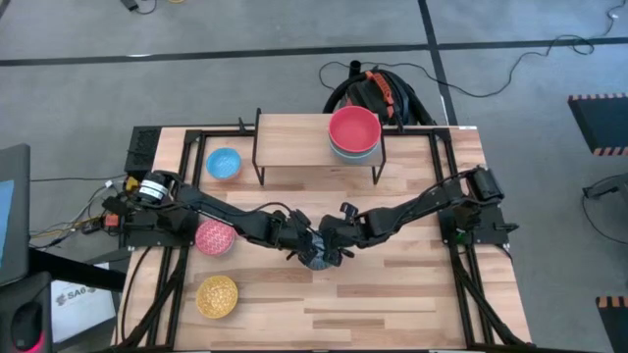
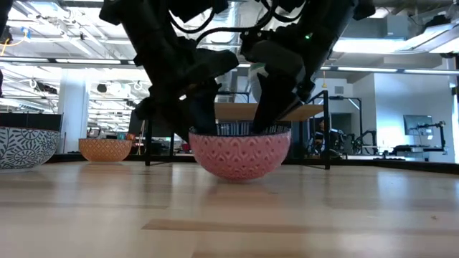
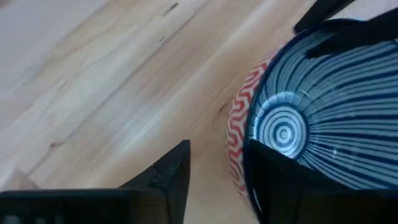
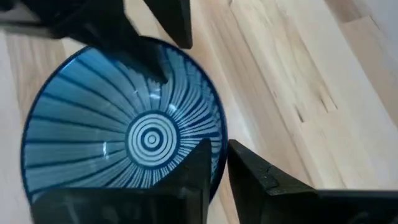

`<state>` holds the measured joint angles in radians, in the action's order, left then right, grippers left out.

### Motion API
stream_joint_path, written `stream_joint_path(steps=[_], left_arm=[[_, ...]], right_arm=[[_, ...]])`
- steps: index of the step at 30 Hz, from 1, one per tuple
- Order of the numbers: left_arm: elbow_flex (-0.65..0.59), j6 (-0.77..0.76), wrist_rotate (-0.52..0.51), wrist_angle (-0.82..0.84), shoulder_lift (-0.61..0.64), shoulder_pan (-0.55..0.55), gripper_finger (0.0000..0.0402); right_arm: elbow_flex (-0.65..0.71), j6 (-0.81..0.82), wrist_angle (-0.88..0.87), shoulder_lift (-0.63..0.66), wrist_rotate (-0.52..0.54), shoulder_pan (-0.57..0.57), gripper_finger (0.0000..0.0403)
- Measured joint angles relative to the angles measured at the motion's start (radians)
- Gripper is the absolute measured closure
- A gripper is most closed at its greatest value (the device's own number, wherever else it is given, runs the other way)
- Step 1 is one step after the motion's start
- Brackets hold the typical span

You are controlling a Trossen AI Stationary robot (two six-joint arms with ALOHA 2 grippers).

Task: Place and stack bowls onto a shelf
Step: Put the patterned blue bowl on the shelf

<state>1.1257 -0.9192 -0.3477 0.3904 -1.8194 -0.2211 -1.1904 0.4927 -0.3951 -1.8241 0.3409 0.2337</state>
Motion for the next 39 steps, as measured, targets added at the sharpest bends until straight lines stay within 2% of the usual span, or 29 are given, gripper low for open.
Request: stream_joint_path(steps=[5,12,20,26,31,39], left_arm=[[-0.001,0.028,0.007,0.015,0.0,-0.002,0.0315],[-0.013,0.024,0.027,0.039,0.002,0.0,0.0391],[-0.014,-0.001,0.038,0.045,0.001,0.001,0.0397],[-0.005,-0.02,0.036,0.048,0.006,-0.001,0.0399],[0.03,0.016,0.003,0.081,0.059,-0.004,0.04],[0.158,0.075,-0.109,0.296,0.188,-0.003,0.0401]], right_arm=[[0.0,-0.005,-0.035,0.057,-0.003,-0.001,0.0282],[0.001,-0.037,-0.072,0.213,-0.025,0.0,0.0235],[-0.002,-0.034,-0.071,0.399,0.048,-0.003,0.0237],[-0.001,-0.083,-0.025,0.488,0.054,-0.045,0.0249],[0.0,-0.083,-0.015,0.554,0.054,-0.082,0.0255],[0.0,-0.151,-0.009,0.662,0.054,-0.126,0.0262]])
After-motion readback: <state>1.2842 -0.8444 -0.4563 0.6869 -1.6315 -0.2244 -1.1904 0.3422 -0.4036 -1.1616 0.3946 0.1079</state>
